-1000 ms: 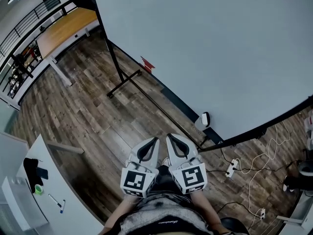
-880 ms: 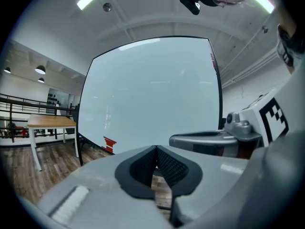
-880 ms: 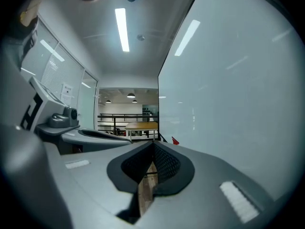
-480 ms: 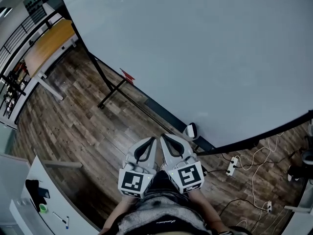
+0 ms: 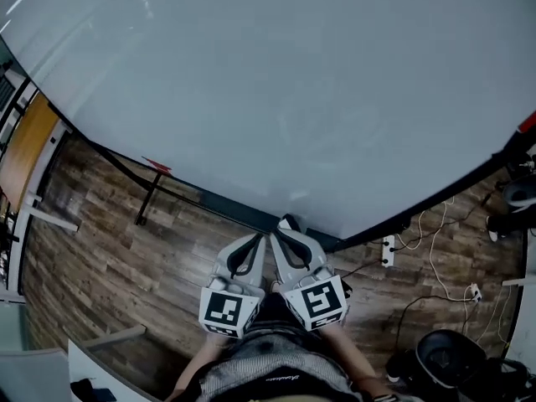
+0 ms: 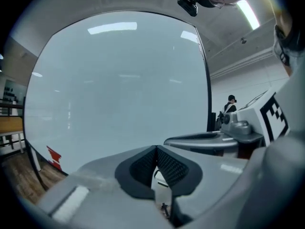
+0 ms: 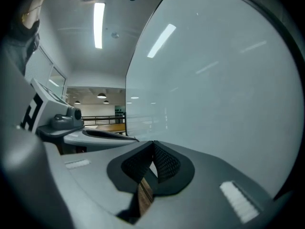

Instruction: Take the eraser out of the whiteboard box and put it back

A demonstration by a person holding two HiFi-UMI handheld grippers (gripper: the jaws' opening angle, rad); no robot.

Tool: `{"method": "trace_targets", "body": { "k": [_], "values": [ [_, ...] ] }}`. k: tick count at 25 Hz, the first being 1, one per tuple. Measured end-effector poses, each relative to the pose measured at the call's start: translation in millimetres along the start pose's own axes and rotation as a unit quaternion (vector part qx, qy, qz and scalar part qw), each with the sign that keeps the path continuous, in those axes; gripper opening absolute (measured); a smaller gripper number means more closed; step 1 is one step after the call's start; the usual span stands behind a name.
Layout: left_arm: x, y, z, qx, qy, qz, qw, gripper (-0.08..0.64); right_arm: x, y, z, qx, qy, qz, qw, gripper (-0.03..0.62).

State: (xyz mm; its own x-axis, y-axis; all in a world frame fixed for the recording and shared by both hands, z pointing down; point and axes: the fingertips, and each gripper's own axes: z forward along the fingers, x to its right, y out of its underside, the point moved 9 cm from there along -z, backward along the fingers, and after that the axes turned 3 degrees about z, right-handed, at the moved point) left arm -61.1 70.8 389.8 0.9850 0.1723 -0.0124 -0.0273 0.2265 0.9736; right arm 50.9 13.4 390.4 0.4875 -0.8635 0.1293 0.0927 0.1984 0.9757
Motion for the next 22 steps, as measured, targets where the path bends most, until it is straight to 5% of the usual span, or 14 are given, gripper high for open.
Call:
{"method": "trace_targets", "body": {
  "k": [11, 22],
  "values": [
    [-34, -6, 42, 0.014, 0.148, 0.039, 0.9880, 0.000, 12, 1, 4, 0.015, 0.167, 0.017, 0.986, 0.003],
    [-47, -8, 51, 0.013, 0.235, 0.035, 0.9713, 0.000, -2, 1, 7, 0.024, 0.253, 0.023, 0.967, 0.003]
  ]
}}
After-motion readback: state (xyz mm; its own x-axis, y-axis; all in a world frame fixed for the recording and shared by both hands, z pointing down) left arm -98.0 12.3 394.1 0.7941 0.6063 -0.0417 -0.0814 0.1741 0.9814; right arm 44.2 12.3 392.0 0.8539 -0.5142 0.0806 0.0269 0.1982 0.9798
